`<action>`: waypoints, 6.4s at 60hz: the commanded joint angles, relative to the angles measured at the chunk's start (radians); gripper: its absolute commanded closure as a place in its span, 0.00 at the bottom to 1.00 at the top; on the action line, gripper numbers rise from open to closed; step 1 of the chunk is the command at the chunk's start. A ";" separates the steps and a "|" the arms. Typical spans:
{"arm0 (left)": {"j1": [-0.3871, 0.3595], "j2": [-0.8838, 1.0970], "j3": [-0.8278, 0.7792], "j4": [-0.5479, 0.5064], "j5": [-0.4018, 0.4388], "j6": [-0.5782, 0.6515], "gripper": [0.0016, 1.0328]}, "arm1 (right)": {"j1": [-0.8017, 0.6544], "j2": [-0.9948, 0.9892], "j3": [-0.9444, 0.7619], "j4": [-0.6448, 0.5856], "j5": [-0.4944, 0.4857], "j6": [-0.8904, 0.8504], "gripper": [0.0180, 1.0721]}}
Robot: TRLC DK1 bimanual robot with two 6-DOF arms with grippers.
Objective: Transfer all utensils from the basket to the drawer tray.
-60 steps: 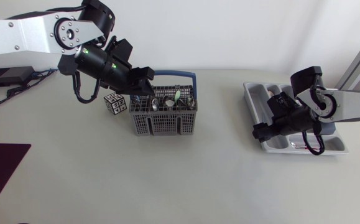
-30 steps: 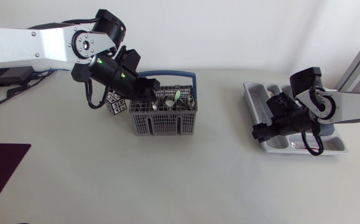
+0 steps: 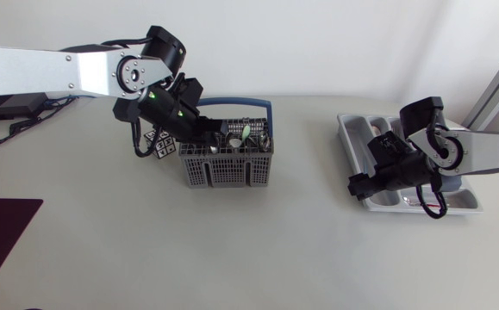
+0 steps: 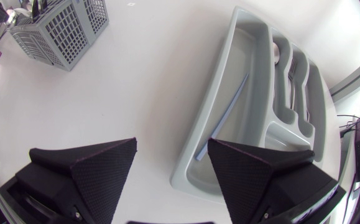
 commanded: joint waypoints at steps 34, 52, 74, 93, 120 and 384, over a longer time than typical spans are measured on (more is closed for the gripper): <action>0.020 -0.043 -0.025 0.009 0.026 0.030 0.96 | 0.020 0.002 -0.028 0.003 0.016 0.011 0.21; 0.070 -0.090 0.004 -0.011 0.179 0.009 0.96 | 0.026 -0.010 -0.025 -0.005 0.019 0.012 0.21; 0.066 -0.245 0.031 -0.103 0.199 0.004 0.96 | 0.054 -0.108 -0.021 -0.047 0.024 0.014 0.20; -0.014 -0.397 -0.022 -0.140 0.199 0.064 0.96 | 0.125 -0.366 -0.059 -0.087 -0.124 -0.012 0.13; -0.161 -0.372 -0.092 -0.135 0.353 0.177 0.95 | 0.318 -0.581 -0.120 -0.169 -0.335 -0.046 0.05; -0.212 0.020 -0.043 0.259 -0.427 1.081 0.43 | -0.469 -0.366 -0.432 0.423 -0.248 -0.945 0.05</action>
